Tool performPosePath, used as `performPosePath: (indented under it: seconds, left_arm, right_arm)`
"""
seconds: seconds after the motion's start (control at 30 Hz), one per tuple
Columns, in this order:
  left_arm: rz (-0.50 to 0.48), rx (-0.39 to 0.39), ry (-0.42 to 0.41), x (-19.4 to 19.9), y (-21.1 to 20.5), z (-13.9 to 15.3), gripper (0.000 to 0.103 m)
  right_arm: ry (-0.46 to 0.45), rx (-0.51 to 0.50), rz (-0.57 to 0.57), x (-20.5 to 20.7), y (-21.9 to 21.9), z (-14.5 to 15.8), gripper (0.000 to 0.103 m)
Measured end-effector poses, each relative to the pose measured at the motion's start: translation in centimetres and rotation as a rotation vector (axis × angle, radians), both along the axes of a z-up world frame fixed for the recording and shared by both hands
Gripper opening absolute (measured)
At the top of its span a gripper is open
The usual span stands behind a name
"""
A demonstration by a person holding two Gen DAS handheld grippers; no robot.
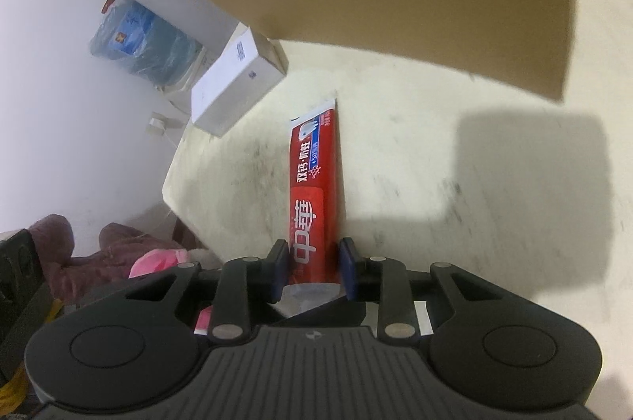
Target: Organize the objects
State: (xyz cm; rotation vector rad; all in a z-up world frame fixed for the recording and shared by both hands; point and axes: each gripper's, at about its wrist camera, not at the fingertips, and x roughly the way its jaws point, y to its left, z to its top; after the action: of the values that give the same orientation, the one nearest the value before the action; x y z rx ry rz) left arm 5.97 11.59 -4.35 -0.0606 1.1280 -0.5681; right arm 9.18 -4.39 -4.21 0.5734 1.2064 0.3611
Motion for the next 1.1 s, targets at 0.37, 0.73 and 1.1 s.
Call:
performPosePath:
  seconds: [0.37,0.73,1.1]
  left_arm:
    - [-0.023,-0.003,-0.009,-1.5,-0.5,-0.3,0.053]
    - [-0.022,0.012,-0.053,-2.3,0.0,0.3,0.057]
    - [-0.012,0.011,-0.06,-2.5,0.5,0.4,0.059]
  right_arm:
    - [-0.026,0.023,-0.036,-2.5,-0.7,0.4,0.033]
    - [-0.209,-0.037,-0.06,-3.7,-1.6,4.4,0.075]
    - [-0.568,-0.174,-0.047,-7.4,-1.0,12.2,0.103]
